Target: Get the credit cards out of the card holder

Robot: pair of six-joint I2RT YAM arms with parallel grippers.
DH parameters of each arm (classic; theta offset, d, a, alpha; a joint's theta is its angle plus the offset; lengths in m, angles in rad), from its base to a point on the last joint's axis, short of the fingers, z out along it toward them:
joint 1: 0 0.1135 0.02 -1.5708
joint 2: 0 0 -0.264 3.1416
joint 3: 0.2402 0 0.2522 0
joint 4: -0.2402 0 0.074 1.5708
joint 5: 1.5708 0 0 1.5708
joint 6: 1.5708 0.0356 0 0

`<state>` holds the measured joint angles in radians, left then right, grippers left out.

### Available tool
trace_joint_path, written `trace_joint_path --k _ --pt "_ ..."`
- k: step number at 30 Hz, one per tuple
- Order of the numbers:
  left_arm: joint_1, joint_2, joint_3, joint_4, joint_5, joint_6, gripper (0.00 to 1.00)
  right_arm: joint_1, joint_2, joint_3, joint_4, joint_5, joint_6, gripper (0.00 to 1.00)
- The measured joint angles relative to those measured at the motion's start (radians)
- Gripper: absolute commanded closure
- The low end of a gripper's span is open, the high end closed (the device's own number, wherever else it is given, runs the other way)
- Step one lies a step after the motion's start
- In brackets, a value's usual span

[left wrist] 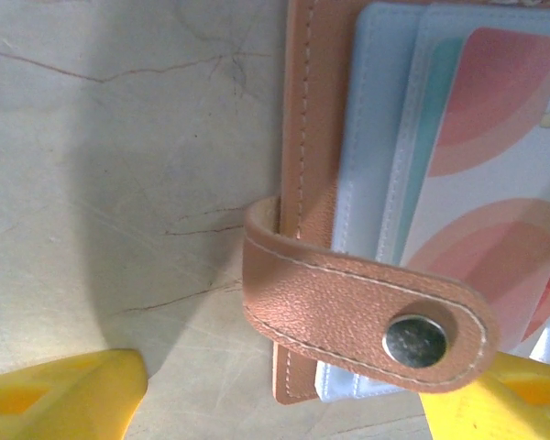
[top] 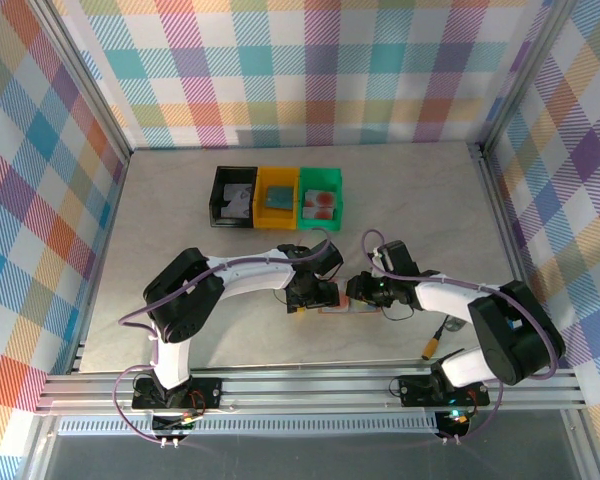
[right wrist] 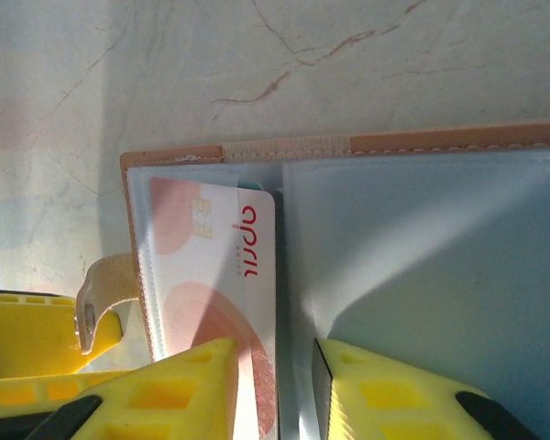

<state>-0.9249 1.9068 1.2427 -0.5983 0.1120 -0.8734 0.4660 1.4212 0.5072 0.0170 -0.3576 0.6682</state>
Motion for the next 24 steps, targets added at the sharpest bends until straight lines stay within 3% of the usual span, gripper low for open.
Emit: trace_joint_path --k 24 --pt "-0.002 -0.008 -0.008 -0.002 -0.024 0.006 0.22 0.0 -0.031 0.0 -0.003 -0.007 0.0 0.77"
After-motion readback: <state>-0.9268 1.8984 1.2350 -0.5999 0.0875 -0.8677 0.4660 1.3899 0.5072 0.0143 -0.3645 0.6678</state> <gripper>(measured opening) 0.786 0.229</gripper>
